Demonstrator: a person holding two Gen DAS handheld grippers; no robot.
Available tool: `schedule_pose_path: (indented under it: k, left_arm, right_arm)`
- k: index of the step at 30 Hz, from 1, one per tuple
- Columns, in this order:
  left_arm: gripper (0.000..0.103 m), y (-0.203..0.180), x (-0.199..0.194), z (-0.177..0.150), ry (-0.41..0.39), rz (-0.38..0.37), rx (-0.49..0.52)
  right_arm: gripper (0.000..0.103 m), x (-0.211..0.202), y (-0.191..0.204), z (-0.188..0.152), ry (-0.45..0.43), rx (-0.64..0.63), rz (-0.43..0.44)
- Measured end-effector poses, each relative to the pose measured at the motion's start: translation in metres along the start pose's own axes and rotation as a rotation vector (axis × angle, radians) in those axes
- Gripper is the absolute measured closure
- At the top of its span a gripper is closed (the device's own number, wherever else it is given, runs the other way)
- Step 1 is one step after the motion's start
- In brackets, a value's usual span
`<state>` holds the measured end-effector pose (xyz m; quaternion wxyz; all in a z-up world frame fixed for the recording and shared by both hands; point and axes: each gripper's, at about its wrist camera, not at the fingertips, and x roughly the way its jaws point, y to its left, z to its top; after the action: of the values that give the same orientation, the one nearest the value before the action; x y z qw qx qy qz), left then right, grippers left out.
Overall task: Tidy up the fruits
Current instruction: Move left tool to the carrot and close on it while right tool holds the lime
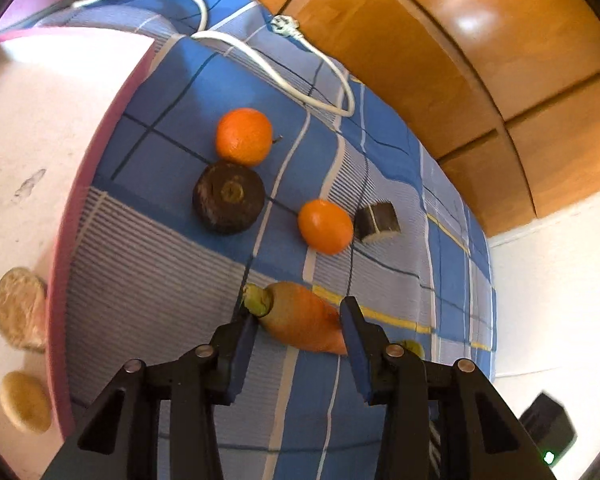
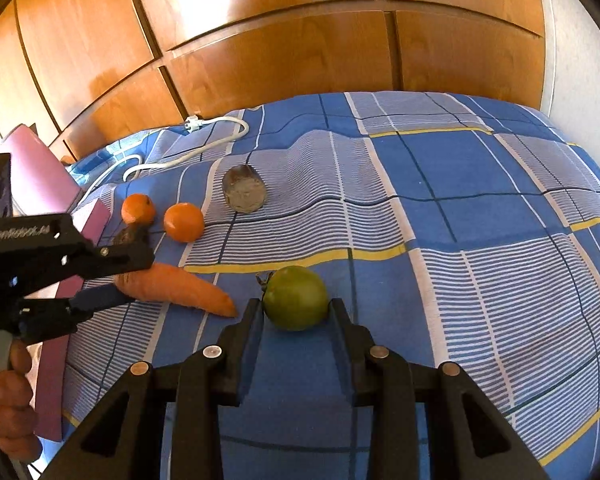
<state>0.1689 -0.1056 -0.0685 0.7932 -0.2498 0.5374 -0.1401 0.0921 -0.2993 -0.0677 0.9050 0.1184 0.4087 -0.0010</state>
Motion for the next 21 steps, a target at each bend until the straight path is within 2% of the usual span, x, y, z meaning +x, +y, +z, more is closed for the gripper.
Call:
schedule_pose_path:
  k: [6, 10, 15, 17, 21]
  left_arm:
    - [0.061, -0.001, -0.015, -0.023, 0.036, -0.032, 0.083]
    - [0.062, -0.003, -0.018, -0.046, 0.077, -0.010, 0.176]
    - [0.064, -0.010, -0.024, -0.065, 0.081, 0.048, 0.308]
    - [0.057, -0.012, -0.027, -0.069, 0.089, 0.062, 0.351]
    - [0.053, -0.017, -0.033, -0.071, 0.058, 0.147, 0.487]
  right_arm:
    - [0.070, -0.002, 0.001, -0.002, 0.009, 0.002, 0.001]
    - [0.070, -0.005, 0.002, -0.006, 0.011, 0.001, -0.001]
    - [0.070, -0.009, 0.000, -0.009, 0.014, 0.003, -0.006]
    - [0.070, -0.011, -0.001, -0.010, 0.015, 0.006, -0.007]
    - [0.070, -0.011, -0.001, -0.011, 0.019, 0.010, -0.002]
